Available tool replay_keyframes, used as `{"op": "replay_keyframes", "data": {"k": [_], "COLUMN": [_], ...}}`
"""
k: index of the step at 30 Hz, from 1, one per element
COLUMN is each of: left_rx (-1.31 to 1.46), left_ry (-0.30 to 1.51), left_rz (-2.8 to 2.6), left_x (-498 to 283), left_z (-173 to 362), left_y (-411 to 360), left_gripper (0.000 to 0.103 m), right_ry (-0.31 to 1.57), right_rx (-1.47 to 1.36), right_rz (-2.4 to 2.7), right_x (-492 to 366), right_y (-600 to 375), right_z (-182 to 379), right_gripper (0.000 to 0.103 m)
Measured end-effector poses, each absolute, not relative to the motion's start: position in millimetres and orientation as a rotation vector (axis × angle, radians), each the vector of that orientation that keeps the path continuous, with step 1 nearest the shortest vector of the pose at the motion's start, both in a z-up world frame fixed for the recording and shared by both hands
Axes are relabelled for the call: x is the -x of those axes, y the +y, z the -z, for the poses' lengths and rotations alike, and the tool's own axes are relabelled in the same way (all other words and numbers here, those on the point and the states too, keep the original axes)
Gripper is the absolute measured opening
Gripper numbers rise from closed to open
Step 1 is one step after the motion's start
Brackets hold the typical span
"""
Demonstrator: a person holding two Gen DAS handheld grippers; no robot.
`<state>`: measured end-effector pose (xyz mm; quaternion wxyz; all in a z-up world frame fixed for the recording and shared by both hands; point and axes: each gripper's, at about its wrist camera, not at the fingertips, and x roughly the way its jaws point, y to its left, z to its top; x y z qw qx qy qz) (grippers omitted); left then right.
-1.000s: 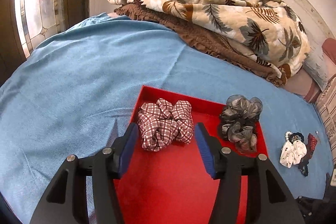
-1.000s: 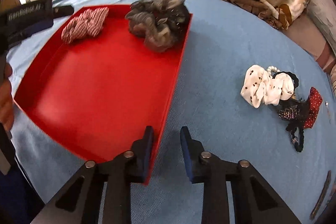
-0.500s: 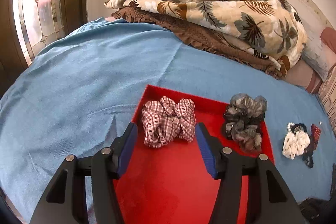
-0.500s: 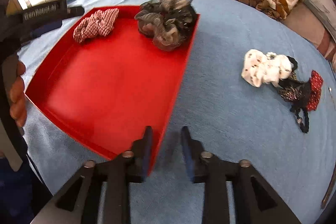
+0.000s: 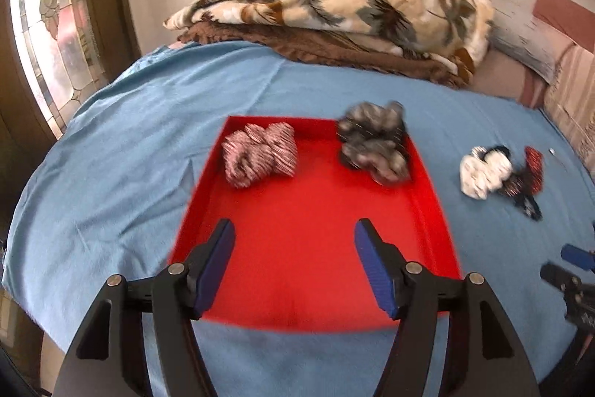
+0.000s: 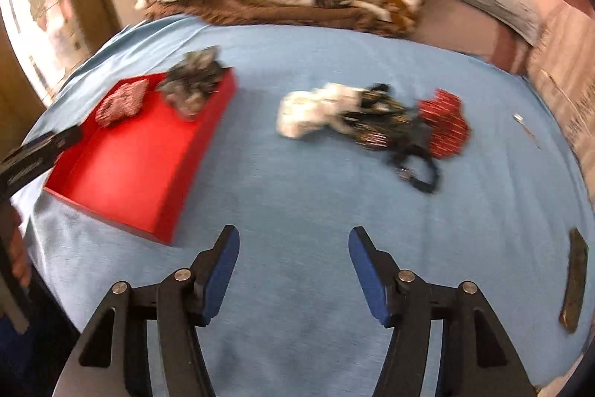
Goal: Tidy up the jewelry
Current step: 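Open both tools to release the scrunchies in the tray and withdraw, then grasp white polka-dot scrunchie with left tool while right tool grasps red polka-dot scrunchie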
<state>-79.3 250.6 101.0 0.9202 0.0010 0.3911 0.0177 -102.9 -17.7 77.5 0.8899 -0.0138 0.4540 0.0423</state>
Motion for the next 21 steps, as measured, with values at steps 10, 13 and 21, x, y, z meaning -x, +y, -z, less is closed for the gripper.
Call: {"op": "replay_keyframes", "data": {"k": [10, 13, 21], "left_rx": [-0.034, -0.025, -0.052], "left_ry": [0.829, 0.851, 0.92], "left_rz": [0.073, 0.124, 0.206], "left_x": [79.2, 68.5, 27.8], "left_z": [-122.9, -126.8, -112.6], "left_y": [186.3, 164.3, 108.1], "left_gripper": [0.066, 0.066, 0.066], "right_ry": [0.899, 0.889, 0.862], "right_rx": [-0.032, -0.061, -0.203], "right_rz": [0.025, 0.038, 0.051], "right_x": [132.5, 132.1, 95.2], "right_y": [-91.8, -109.5, -156.8], "right_z": [-71.9, -71.3, -70.9], "right_gripper": [0.066, 0.066, 0.066]}}
